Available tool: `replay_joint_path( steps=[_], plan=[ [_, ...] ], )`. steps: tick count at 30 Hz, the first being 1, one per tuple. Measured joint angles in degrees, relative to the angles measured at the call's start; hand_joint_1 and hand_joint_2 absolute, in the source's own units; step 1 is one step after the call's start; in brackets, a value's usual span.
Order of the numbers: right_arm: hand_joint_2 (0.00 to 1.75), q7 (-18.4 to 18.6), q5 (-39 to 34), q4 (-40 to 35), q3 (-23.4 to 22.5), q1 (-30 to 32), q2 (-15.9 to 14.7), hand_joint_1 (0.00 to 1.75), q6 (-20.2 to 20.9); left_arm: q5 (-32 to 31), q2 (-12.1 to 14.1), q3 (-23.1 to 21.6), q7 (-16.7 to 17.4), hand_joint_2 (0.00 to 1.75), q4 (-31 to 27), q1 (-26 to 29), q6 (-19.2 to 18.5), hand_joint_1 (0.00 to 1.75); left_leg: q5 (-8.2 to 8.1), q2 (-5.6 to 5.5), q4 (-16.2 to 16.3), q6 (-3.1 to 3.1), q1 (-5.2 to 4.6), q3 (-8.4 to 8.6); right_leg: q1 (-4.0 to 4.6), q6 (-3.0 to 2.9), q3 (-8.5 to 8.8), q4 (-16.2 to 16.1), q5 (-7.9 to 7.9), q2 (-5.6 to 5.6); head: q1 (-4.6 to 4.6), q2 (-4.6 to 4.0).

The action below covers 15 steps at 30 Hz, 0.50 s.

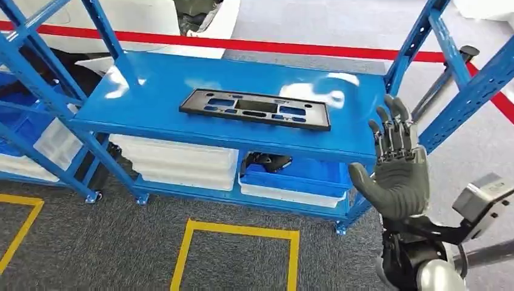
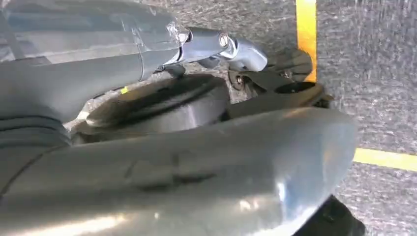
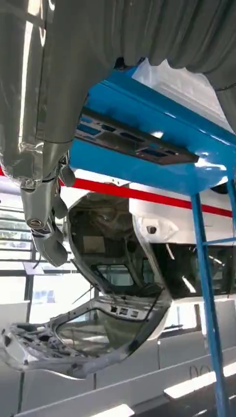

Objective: Take the parts from the cabinet and place them on the table.

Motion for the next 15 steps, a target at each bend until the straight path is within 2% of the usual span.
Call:
replay_joint_path(
  steps=[1, 2, 3, 4, 5, 6, 7, 8, 9, 10, 12, 13, 14, 15],
  plan=[
    [1.75, 0.0, 0.0, 0.0, 0.0, 0.0, 0.0, 0.0, 0.0, 0.0, 0.0, 0.0, 0.0, 0.0, 0.0, 0.0, 0.0, 0.0, -0.01, 0.13, -0.5, -0.37, 0.07, 0.27, 0.05, -0.21, 0.06, -0.1, -0.12, 0.1, -0.02, 0.0],
    [1.75, 0.0, 0.0, 0.0, 0.0, 0.0, 0.0, 0.0, 0.0, 0.0, 0.0, 0.0, 0.0, 0.0, 0.0, -0.1, 0.0, 0.0, -0.16, 0.17, -0.7, -0.8, -0.34, 0.8, -0.35, -0.43, 0.59, -1.0, 0.02, 0.14, -0.11, 0.0],
    [1.75, 0.0, 0.0, 0.0, 0.0, 0.0, 0.0, 0.0, 0.0, 0.0, 0.0, 0.0, 0.0, 0.0, 0.0, -0.1, 0.0, 0.0, -0.76, 0.11, -0.1, -0.99, -0.15, 1.2, -0.73, -0.56, 1.43, -1.7, 0.17, -0.02, -0.22, 0.0],
    [1.75, 0.0, 0.0, 0.0, 0.0, -0.1, 0.0, 0.0, 0.0, 0.0, 0.0, 0.0, 0.0, 0.0, 0.0, -0.1, 0.0, 0.0, -1.78, 0.18, 2.0, -1.26, -0.28, 0.37, -0.81, -0.8, 1.97, -2.1, 0.04, -0.08, -0.9, 0.0],
    [1.75, 0.0, 0.0, 0.0, 0.0, -0.2, 0.0, 0.0, 0.0, 0.0, 0.0, 0.0, 0.0, 0.0, 0.0, -0.1, 0.0, 0.0, -3.67, 0.19, 6.1, -1.35, -0.16, -1.85, -0.77, -1.13, 2.23, -2.1, -0.17, -0.24, -1.68, 0.0],
    [1.75, 0.0, 0.0, 0.0, 0.1, -0.2, 0.0, 0.0, 0.0, 0.0, 0.0, 0.0, 0.0, 0.0, 0.0, -0.1, 0.0, 0.0, -5.31, 0.19, 10.8, -1.48, -0.1, -4.53, -0.7, -1.39, 2.46, -2.1, -0.45, -0.34, -2.03, 0.0],
    [1.75, 0.0, 0.0, 0.0, 0.2, -0.2, 0.0, 0.0, 0.0, 0.0, 0.0, 0.0, 0.0, 0.0, 0.0, 0.0, 0.0, 0.0, -6.13, 0.19, 14.4, -1.62, -0.07, -6.91, -0.64, -1.51, 2.71, -2.1, -0.72, -0.38, -2.32, 0.0],
    [1.75, 0.0, 0.0, 0.0, 0.2, -0.2, 0.0, 0.0, 0.0, 0.0, 0.0, 0.0, 0.0, 0.0, 0.0, 0.1, 0.0, 0.0, -5.78, 0.19, 16.3, -1.71, -0.07, -8.61, -0.63, -1.51, 3.04, -2.0, -1.04, -0.36, -2.52, 0.0],
    [1.75, 0.0, 0.0, 0.0, 0.2, -0.1, 0.0, 0.0, 0.0, 0.0, 0.0, 0.0, 0.0, 0.0, 0.0, 0.0, 0.0, 0.0, -4.09, 0.19, 15.4, -1.71, -0.06, -8.76, -0.63, -1.47, 3.47, -2.0, -1.36, -0.33, -2.69, 0.0],
    [1.75, 0.0, 0.0, 0.0, 0.3, -0.2, 0.0, 0.0, 0.0, 0.0, 0.0, 0.0, 0.0, 0.0, 0.0, 0.1, 0.0, 0.0, -1.44, 0.19, 12.4, -1.68, -0.02, -7.94, -0.65, -1.38, 4.02, -2.0, -1.76, -0.25, -2.93, 0.0],
    [1.75, 0.0, 0.0, 0.0, 0.4, -0.2, 0.0, 0.0, 0.0, 0.0, 0.0, 0.0, 0.0, 0.0, 0.0, 0.2, 0.0, 0.0, 4.85, 0.19, 2.9, -1.38, 0.03, -4.75, -0.68, -0.91, 5.29, -1.9, -2.84, -0.13, -3.48, 0.0],
    [1.75, 0.0, 0.0, 0.0, 0.4, -0.2, 0.0, 0.0, 0.0, 0.0, 0.0, 0.0, 0.0, 0.0, 0.0, 0.3, 0.0, 0.0, 3.86, 0.12, 2.7, -1.09, -0.11, -4.36, -0.46, -0.58, 5.4, -1.9, -3.15, -0.12, -3.57, 0.0],
    [1.75, 0.0, 0.0, 0.0, 0.4, -0.1, 0.0, 0.0, 0.0, -0.2, 0.0, 0.0, 0.0, 0.0, 0.0, 0.3, -0.1, 0.0, 3.39, 0.16, 0.7, -0.67, -0.14, -3.75, -0.24, -0.15, 5.19, -1.4, -3.46, 0.11, -3.76, 0.0],
    [1.75, 0.0, 0.1, 0.0, 0.4, -0.1, 0.0, 0.0, -0.2, -0.4, 0.0, -0.1, 0.0, 0.0, 0.0, 0.2, -0.2, 0.0, 3.35, 0.15, 1.1, -0.35, -0.34, -3.96, -0.36, 0.11, 5.14, -1.6, -3.3, 0.08, -3.46, 0.0]
  ],
)
